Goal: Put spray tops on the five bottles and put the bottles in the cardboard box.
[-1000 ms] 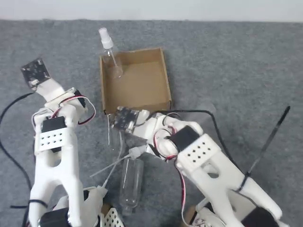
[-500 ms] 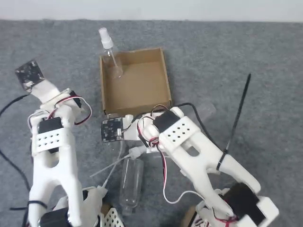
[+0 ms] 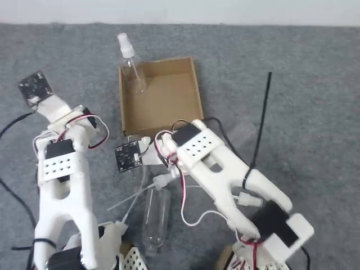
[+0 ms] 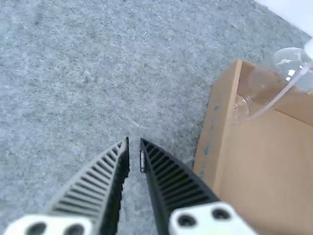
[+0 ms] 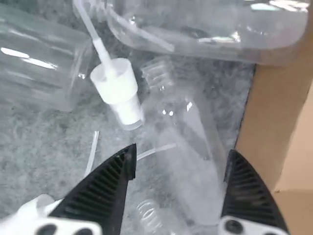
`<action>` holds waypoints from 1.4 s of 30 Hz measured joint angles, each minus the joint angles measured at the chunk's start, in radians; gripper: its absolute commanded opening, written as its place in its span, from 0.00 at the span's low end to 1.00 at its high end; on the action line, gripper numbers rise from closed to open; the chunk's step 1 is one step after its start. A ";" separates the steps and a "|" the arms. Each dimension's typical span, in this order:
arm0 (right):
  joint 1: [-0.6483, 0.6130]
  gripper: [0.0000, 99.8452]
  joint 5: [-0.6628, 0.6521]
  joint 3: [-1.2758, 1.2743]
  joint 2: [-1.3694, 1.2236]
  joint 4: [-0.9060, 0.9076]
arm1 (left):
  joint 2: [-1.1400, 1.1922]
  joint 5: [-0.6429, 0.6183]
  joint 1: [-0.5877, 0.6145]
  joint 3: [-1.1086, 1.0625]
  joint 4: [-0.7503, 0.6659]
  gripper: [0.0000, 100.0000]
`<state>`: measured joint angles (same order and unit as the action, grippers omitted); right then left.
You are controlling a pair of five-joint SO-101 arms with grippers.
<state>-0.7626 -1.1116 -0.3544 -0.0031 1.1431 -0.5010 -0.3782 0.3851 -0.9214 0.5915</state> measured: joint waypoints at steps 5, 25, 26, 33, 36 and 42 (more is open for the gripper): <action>0.000 0.24 -0.041 0.049 -0.089 0.000 | 0.000 0.000 0.000 0.000 0.000 0.03; 0.002 0.24 -0.095 0.107 -0.227 -0.003 | 0.000 0.000 0.000 0.000 0.000 0.03; 0.002 0.24 -0.095 0.107 -0.227 -0.003 | 0.000 0.000 0.000 0.000 0.000 0.03; 0.000 0.12 -0.081 0.107 -0.227 -0.002 | 0.000 0.000 -0.015 0.000 0.000 0.03; 0.000 0.11 -0.075 0.107 -0.227 -0.002 | 0.000 0.000 -0.015 0.000 0.000 0.03; 0.006 0.11 -0.054 0.107 -0.227 0.012 | 0.000 0.000 -0.015 0.000 0.000 0.03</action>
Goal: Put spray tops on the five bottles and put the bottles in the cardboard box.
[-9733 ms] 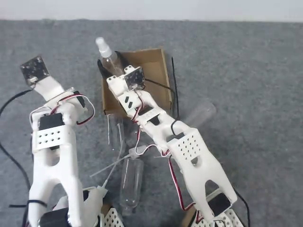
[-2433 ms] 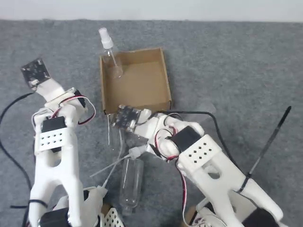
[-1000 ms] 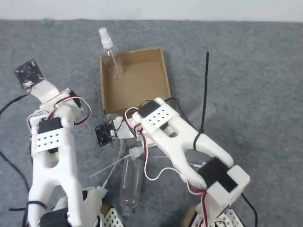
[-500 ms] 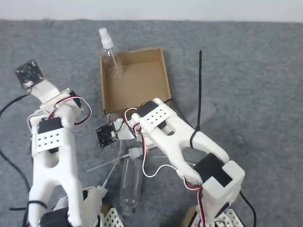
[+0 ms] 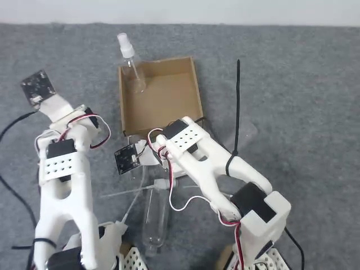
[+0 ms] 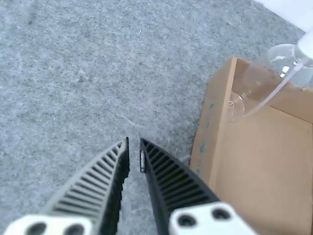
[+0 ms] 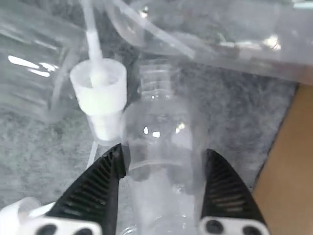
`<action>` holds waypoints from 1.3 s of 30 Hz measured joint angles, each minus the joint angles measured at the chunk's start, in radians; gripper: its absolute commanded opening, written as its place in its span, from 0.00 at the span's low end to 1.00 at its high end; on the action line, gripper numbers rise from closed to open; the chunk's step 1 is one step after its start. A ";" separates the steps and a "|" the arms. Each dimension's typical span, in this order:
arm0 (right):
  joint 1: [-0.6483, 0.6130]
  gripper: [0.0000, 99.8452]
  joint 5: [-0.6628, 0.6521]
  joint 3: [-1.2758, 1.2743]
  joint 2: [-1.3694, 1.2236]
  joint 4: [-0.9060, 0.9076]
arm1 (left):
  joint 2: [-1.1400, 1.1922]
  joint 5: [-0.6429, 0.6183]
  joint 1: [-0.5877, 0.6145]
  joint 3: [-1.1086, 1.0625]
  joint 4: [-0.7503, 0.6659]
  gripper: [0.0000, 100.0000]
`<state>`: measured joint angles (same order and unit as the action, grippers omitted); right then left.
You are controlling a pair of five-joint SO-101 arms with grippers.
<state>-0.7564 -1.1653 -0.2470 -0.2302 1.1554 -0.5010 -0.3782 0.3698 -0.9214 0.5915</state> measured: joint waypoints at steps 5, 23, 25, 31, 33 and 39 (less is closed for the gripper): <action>0.017 0.11 0.089 0.000 0.000 0.009 | 0.000 0.000 0.000 0.000 0.000 0.03; 0.018 0.30 0.172 0.000 0.000 0.006 | 0.000 0.000 0.000 0.000 0.000 0.03; 0.018 0.30 0.173 0.000 0.000 -0.015 | 0.000 0.000 0.000 0.000 0.000 0.03; 0.018 0.28 0.176 -0.002 -0.037 -0.041 | 0.000 0.000 0.000 0.000 0.000 0.03; 0.018 0.23 0.176 0.000 -0.037 -0.044 | 0.000 0.000 0.000 0.000 0.000 0.03; 0.018 0.10 0.176 0.000 -0.037 -0.048 | 0.000 0.000 0.000 0.000 0.000 0.03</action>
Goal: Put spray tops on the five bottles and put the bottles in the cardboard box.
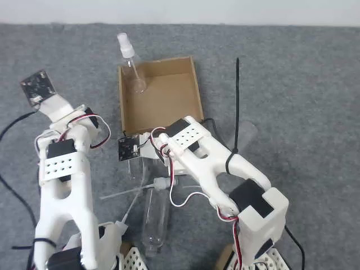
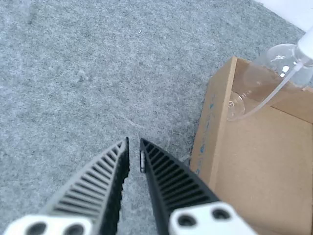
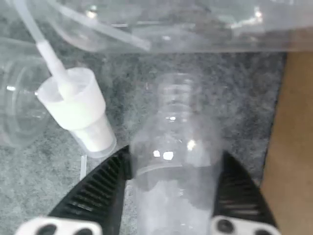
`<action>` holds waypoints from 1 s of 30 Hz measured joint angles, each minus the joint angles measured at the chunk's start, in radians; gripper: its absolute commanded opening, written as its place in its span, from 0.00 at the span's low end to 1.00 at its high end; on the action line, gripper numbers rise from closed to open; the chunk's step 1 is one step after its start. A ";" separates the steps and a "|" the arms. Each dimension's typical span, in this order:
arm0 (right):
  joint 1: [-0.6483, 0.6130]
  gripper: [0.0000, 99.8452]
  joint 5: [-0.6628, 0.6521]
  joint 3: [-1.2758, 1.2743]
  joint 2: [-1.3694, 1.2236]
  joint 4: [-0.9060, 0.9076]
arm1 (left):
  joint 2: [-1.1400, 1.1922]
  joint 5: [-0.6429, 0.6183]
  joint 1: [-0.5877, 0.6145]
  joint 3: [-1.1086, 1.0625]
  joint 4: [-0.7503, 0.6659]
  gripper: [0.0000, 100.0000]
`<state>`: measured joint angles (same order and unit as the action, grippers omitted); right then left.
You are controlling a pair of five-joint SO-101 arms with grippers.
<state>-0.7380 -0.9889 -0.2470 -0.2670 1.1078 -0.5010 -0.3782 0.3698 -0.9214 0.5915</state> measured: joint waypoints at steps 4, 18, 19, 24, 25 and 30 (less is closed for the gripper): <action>0.000 0.10 -0.002 0.000 0.000 0.000 | 0.000 0.000 0.000 0.000 0.000 0.03; 0.000 0.09 -0.002 0.000 0.014 0.000 | 0.000 0.000 0.000 0.000 0.000 0.03; 0.000 0.09 0.000 0.000 0.025 0.000 | 0.000 0.000 0.000 0.000 0.000 0.03; 0.000 0.09 0.008 0.000 0.057 0.012 | 0.000 0.000 0.000 0.000 0.000 0.03; 0.000 0.09 0.026 0.000 0.057 0.012 | 0.000 0.000 0.000 0.000 0.000 0.03; 0.000 0.09 0.124 0.000 0.057 0.012 | 0.000 0.000 0.000 0.000 0.000 0.03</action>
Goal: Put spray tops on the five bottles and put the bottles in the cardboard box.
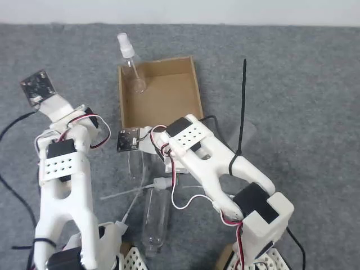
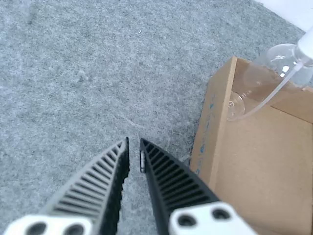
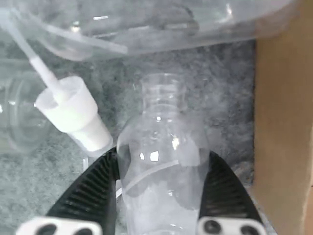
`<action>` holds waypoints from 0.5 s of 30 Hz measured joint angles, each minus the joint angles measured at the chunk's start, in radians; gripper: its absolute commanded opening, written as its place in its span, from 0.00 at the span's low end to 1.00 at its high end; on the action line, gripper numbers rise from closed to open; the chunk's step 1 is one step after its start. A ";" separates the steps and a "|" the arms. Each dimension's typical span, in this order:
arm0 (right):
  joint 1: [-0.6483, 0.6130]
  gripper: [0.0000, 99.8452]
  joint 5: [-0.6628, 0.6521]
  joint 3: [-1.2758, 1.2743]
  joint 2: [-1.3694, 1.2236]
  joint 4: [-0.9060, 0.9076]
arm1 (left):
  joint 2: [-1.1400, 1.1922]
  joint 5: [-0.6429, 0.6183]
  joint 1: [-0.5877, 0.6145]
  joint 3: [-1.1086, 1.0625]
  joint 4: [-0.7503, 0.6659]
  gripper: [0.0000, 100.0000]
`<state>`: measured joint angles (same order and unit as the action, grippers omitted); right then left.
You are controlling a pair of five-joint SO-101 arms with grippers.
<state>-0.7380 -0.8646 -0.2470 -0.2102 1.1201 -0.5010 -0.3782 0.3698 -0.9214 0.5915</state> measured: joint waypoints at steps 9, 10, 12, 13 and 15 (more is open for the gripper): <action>0.000 0.09 0.031 -0.002 0.069 0.000 | 0.000 0.000 0.000 0.000 0.000 0.03; 0.000 0.09 0.031 -0.002 0.084 0.000 | 0.000 0.000 0.000 0.000 -0.006 0.03; 0.000 0.09 0.031 -0.002 0.106 0.000 | 0.000 0.000 0.000 0.000 -0.023 0.03; 0.000 0.09 0.031 -0.002 0.110 0.000 | 0.000 0.000 0.000 0.000 -0.026 0.03; 0.000 0.09 0.031 -0.002 0.123 0.000 | 0.000 0.000 0.000 0.000 -0.026 0.03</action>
<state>-0.7380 -0.8339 -0.2486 -0.0875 1.1201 -0.5010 -0.3782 0.3698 -0.9214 0.5654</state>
